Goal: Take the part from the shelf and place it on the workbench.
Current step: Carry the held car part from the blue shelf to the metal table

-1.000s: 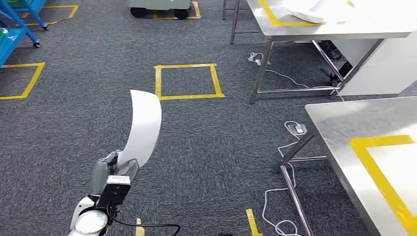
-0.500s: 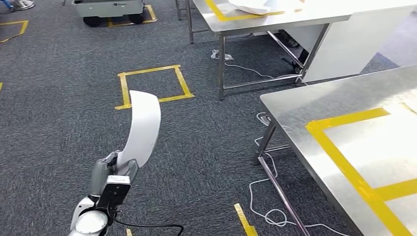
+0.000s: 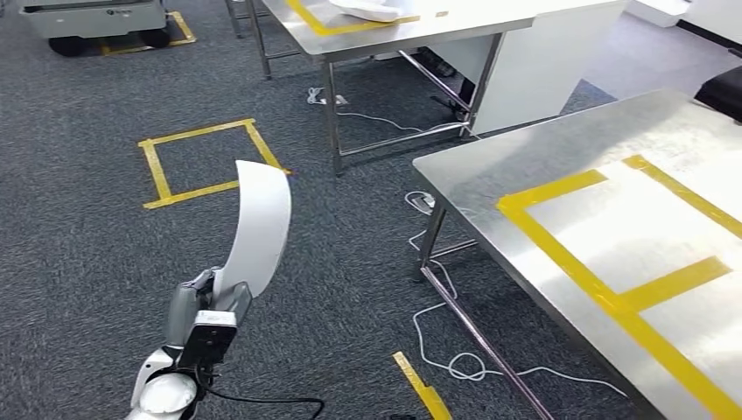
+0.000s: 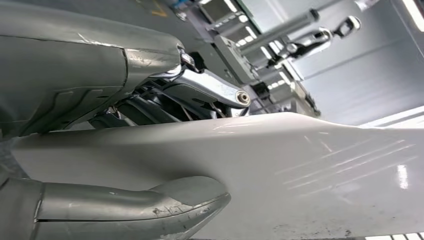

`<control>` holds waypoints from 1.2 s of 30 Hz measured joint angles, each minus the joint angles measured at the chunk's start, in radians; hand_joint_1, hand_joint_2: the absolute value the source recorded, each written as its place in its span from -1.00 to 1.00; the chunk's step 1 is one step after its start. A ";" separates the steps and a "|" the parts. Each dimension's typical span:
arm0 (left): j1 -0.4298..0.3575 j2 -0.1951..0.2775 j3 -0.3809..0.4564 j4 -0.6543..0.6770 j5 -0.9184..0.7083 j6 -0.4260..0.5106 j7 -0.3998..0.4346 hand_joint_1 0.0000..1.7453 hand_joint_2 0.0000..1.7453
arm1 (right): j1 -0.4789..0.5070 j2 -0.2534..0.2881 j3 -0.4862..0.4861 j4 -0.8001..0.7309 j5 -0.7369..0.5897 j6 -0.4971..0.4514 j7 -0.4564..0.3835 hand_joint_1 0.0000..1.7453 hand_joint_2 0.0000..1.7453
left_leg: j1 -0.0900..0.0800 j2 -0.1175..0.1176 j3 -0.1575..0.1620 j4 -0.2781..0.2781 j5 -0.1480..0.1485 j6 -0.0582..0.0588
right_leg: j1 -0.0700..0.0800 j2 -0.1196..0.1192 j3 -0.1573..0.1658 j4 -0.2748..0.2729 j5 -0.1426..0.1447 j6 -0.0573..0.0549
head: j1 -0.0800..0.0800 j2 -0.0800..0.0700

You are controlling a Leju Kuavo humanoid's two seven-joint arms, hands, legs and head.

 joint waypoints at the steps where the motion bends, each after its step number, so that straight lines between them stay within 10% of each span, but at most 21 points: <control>1: 0.000 0.000 0.000 0.002 0.001 0.000 0.001 1.00 1.00 | 0.001 -0.002 -0.001 0.000 0.002 0.000 0.000 -1.00 1.00 | 0.000 0.011 0.001 0.000 -0.002 -0.002 | -0.002 -0.006 0.029 -0.048 0.027 0.002 | 0.000 0.000; 5: -0.002 -0.001 0.000 0.003 0.001 0.000 0.003 1.00 1.00 | -0.004 -0.007 -0.003 0.001 0.010 0.003 0.001 -1.00 1.00 | -0.008 0.044 0.009 0.006 -0.010 -0.022 | 0.002 -0.059 0.157 -0.269 0.095 -0.009 | -0.001 0.000; 9: -0.004 -0.001 -0.001 0.003 0.001 0.002 0.004 1.00 1.00 | -0.002 -0.008 -0.009 0.001 0.011 0.003 0.001 -1.00 1.00 | -0.004 0.041 0.009 0.020 -0.028 -0.042 | 0.004 -0.028 0.155 -0.270 0.098 -0.035 | -0.003 0.000; 13: -0.001 0.000 -0.001 0.005 0.001 0.003 0.003 1.00 1.00 | -0.005 -0.008 -0.013 0.001 0.012 0.004 0.001 -1.00 1.00 | -0.001 -0.027 -0.092 0.249 -0.149 -0.047 | 0.004 0.014 0.154 -0.273 0.102 -0.053 | -0.009 0.000; 15: 0.000 0.001 -0.001 0.007 0.001 0.003 0.004 1.00 1.00 | -0.004 -0.009 -0.016 0.002 0.014 0.004 0.001 -1.00 1.00 | -0.003 -0.031 -0.122 0.306 -0.146 -0.040 | 0.009 0.040 0.155 -0.272 0.102 -0.055 | -0.009 0.000; 19: -0.001 0.001 -0.001 0.008 0.002 0.003 0.004 1.00 1.00 | -0.005 -0.008 -0.021 0.002 0.024 0.008 0.000 -1.00 1.00 | -0.007 -0.083 -0.032 0.089 -0.013 -0.008 | 0.017 0.091 0.158 -0.270 0.103 -0.054 | -0.008 0.000; 23: -0.003 0.000 -0.002 0.008 0.003 0.006 0.007 1.00 1.00 | -0.002 -0.008 -0.029 0.004 0.038 0.014 -0.001 -1.00 1.00 | -0.005 -0.092 -0.009 0.021 -0.009 -0.002 | 0.013 0.118 0.136 -0.266 0.108 -0.037 | -0.013 0.000; 27: -0.004 -0.002 -0.002 0.008 0.005 0.007 0.014 1.00 1.00 | -0.004 -0.011 -0.042 0.004 0.052 0.019 -0.002 -1.00 1.00 | 0.001 -0.045 -0.003 0.005 -0.001 0.007 | 0.015 0.022 0.063 -0.131 0.031 -0.017 | 0.000 0.000; 30: -0.001 -0.001 0.000 0.008 0.004 0.007 0.019 1.00 1.00 | -0.007 -0.011 -0.048 0.004 0.061 0.022 -0.002 -1.00 1.00 | -0.001 -0.003 -0.004 0.006 -0.003 0.008 | 0.005 0.003 -0.005 0.010 -0.011 -0.002 | 0.002 0.000; 36: -0.003 -0.001 0.002 0.008 0.005 0.009 0.026 1.00 1.00 | -0.011 -0.011 -0.062 0.004 0.083 0.027 -0.004 -1.00 1.00 | -0.009 0.053 0.009 0.011 -0.016 -0.015 | 0.006 -0.061 0.155 -0.272 0.099 -0.010 | 0.002 0.000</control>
